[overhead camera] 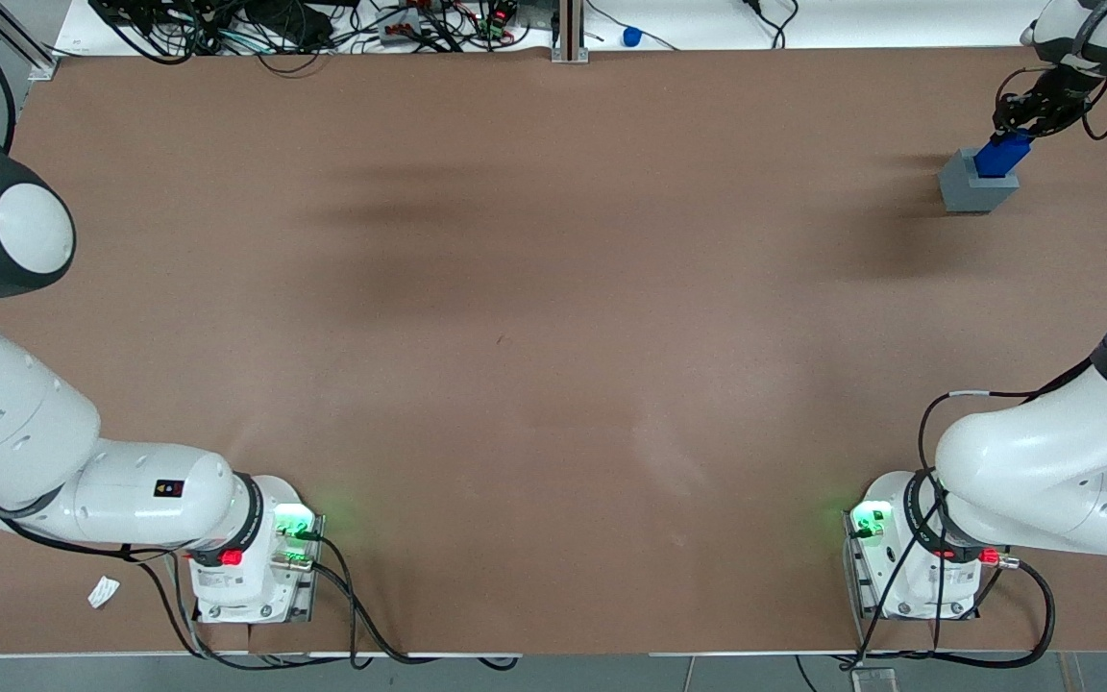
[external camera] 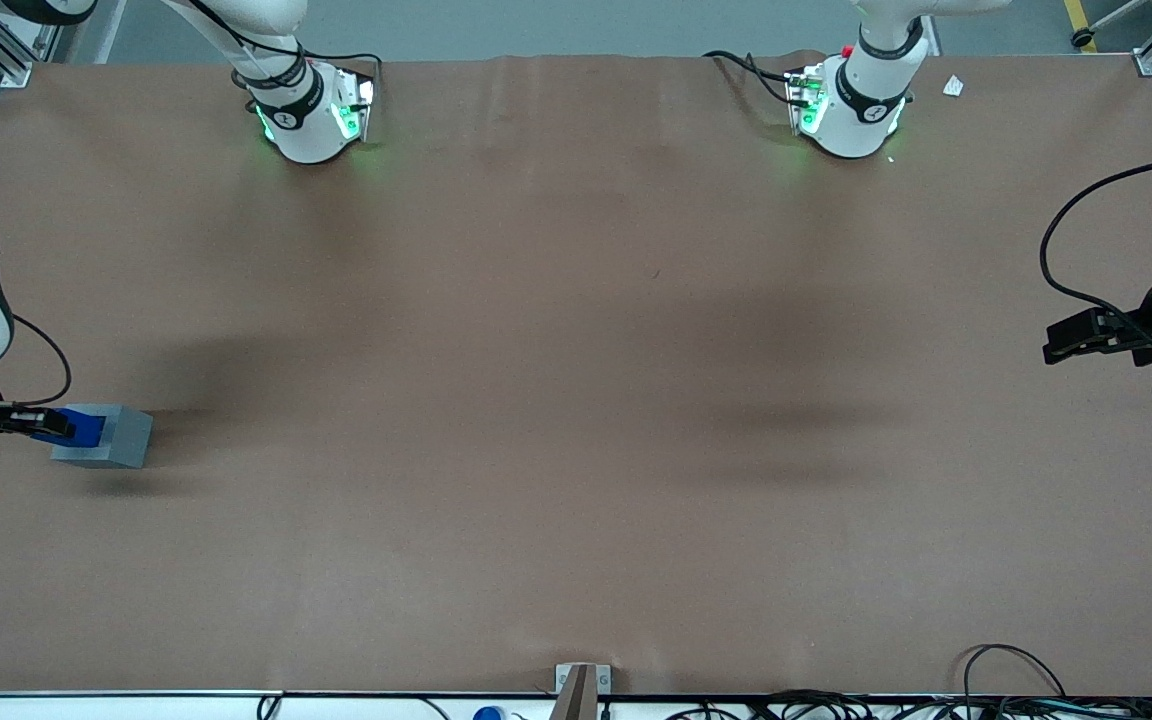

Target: Insert blue part into gray base with right arm

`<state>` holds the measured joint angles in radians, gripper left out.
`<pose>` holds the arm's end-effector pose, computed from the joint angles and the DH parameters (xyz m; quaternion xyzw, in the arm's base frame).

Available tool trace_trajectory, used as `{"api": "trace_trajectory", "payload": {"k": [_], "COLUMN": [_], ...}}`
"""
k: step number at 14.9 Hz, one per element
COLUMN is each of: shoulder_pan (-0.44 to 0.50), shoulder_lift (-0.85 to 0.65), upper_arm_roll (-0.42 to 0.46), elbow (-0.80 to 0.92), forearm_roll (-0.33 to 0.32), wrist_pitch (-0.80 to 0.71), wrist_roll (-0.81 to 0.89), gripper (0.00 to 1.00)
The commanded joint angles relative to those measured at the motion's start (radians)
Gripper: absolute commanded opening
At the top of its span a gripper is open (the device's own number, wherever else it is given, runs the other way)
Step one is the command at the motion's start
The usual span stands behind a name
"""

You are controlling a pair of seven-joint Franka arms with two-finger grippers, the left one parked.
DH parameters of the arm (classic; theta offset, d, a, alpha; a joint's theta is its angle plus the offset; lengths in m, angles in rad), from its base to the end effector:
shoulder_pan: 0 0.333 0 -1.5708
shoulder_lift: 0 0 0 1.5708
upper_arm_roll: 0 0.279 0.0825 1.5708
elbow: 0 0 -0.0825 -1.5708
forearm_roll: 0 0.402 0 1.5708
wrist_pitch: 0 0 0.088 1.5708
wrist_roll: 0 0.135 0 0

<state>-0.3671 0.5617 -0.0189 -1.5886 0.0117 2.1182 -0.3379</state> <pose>0.6340 -0.2557 0.2364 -0.9995 0.0258 0.0150 0.0056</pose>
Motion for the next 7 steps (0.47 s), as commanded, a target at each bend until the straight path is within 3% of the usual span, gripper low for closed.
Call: {"api": "trace_trajectory", "payload": {"k": [1, 7], "shoulder_pan": [-0.012, -0.012], "shoulder_lift": [0.03, 0.021], "upper_arm_roll": [0.017, 0.017], "elbow": [-0.033, -0.03], "forearm_roll": [-0.004, -0.006], "wrist_pitch": [0.034, 0.028], "wrist_roll": [-0.009, -0.01], "gripper": [0.2, 0.2]}}
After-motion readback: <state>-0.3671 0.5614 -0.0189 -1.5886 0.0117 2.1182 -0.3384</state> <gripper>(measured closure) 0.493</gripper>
